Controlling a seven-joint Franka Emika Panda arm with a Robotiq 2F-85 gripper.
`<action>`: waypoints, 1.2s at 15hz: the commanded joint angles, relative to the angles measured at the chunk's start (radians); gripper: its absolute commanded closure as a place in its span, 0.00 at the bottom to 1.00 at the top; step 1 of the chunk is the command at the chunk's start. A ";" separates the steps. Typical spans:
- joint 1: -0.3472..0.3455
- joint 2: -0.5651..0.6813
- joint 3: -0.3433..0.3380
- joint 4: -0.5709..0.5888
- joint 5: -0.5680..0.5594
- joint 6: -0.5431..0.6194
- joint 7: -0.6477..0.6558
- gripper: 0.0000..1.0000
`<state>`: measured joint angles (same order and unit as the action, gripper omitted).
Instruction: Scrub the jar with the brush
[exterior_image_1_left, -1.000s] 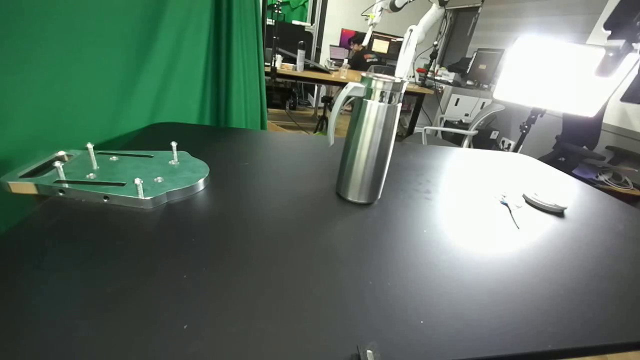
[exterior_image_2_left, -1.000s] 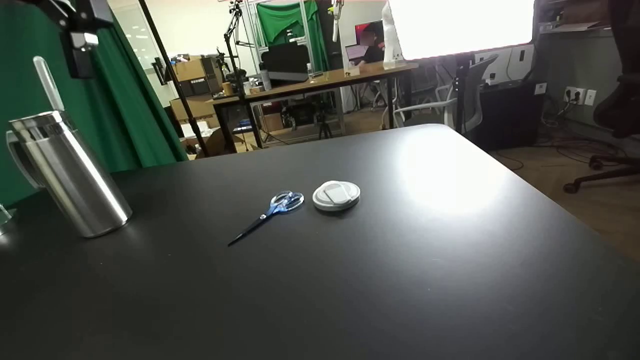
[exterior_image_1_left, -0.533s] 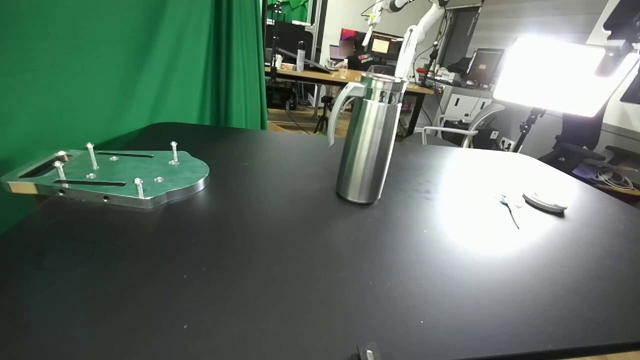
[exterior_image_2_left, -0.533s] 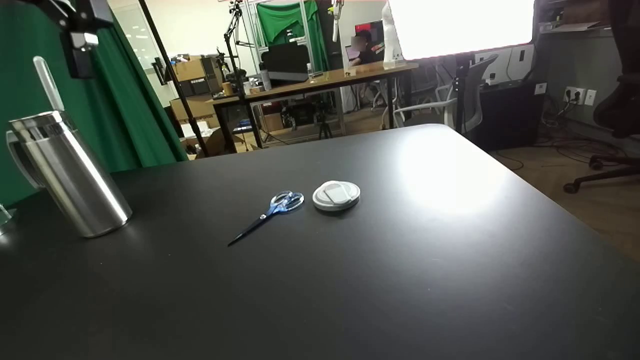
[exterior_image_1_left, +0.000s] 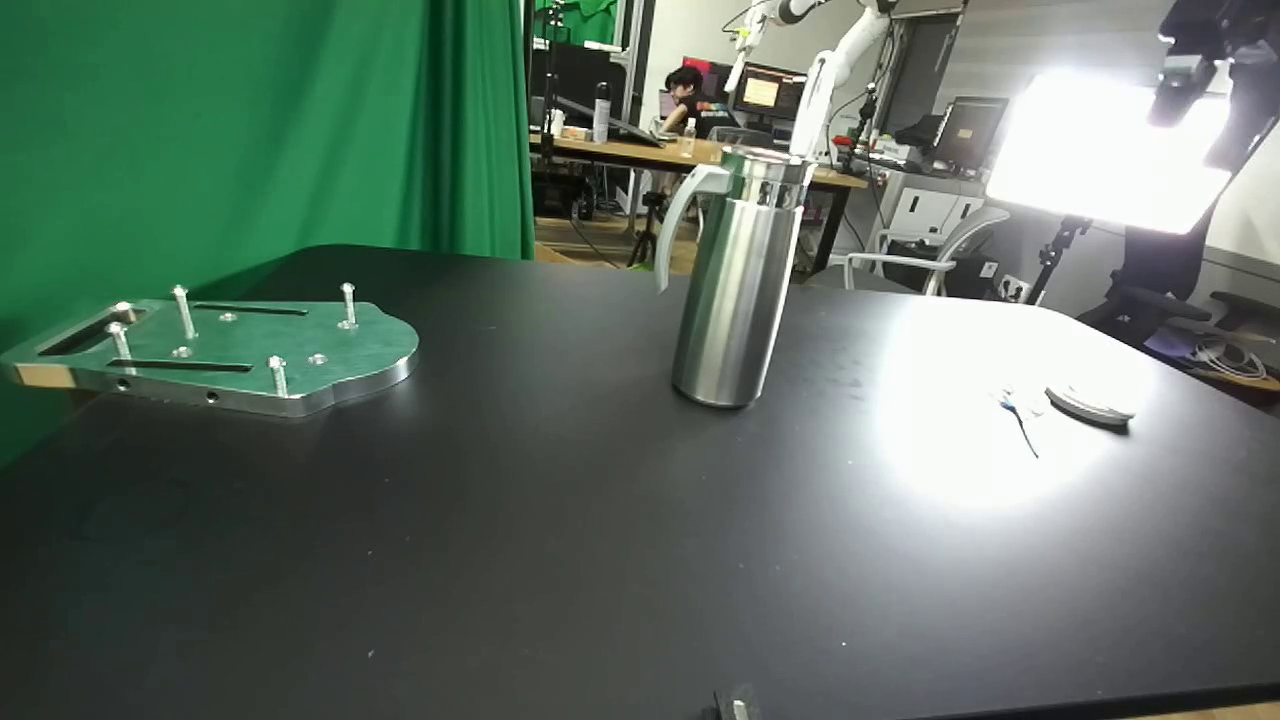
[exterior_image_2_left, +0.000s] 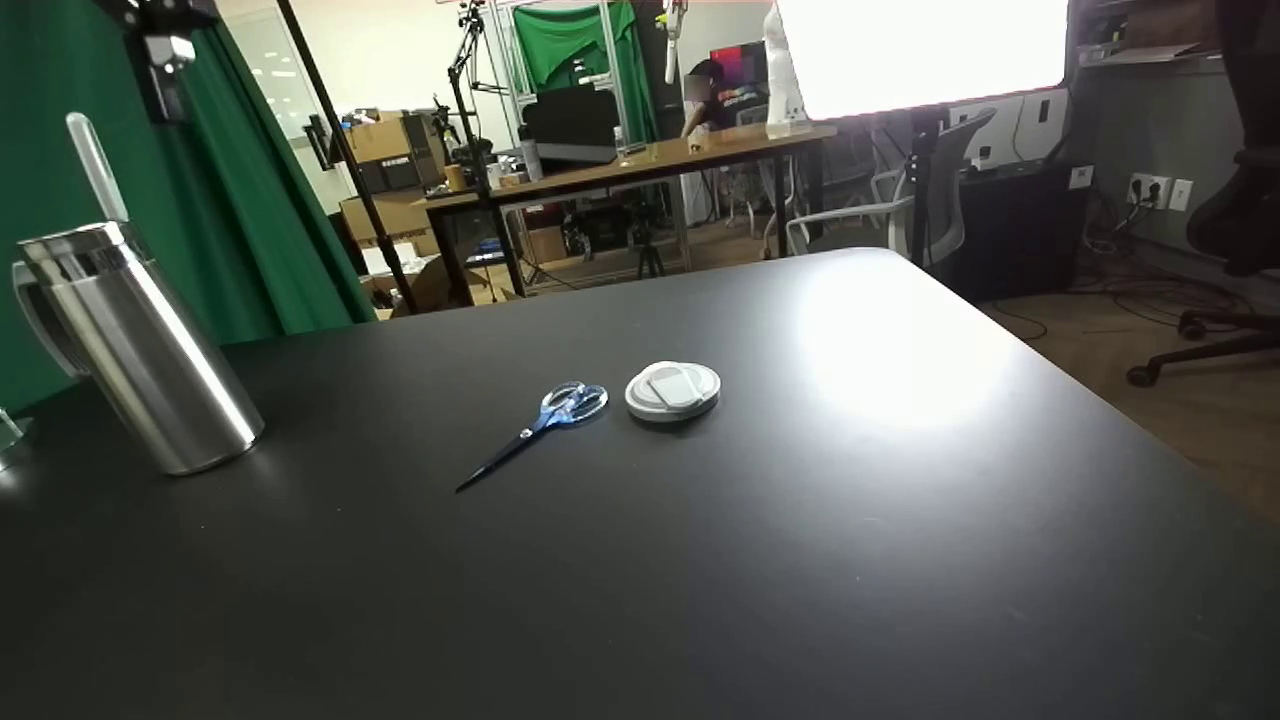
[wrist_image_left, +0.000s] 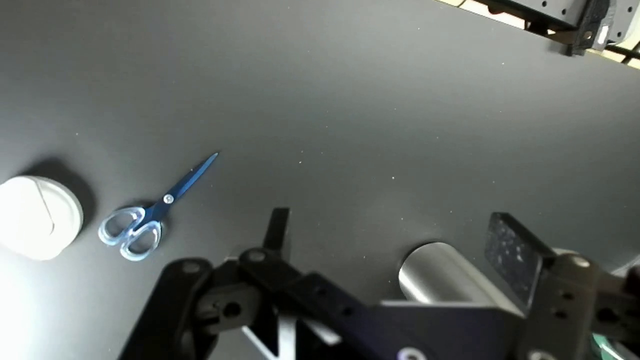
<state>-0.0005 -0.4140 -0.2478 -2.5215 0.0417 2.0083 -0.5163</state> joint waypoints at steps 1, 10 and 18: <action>0.027 0.084 0.072 0.122 0.008 -0.026 0.031 0.00; 0.118 0.324 0.233 0.412 -0.041 -0.136 -0.134 0.00; 0.116 0.527 0.325 0.629 -0.102 -0.158 -0.329 0.00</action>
<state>0.1219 0.0438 0.0511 -1.9883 -0.0494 1.8943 -0.7950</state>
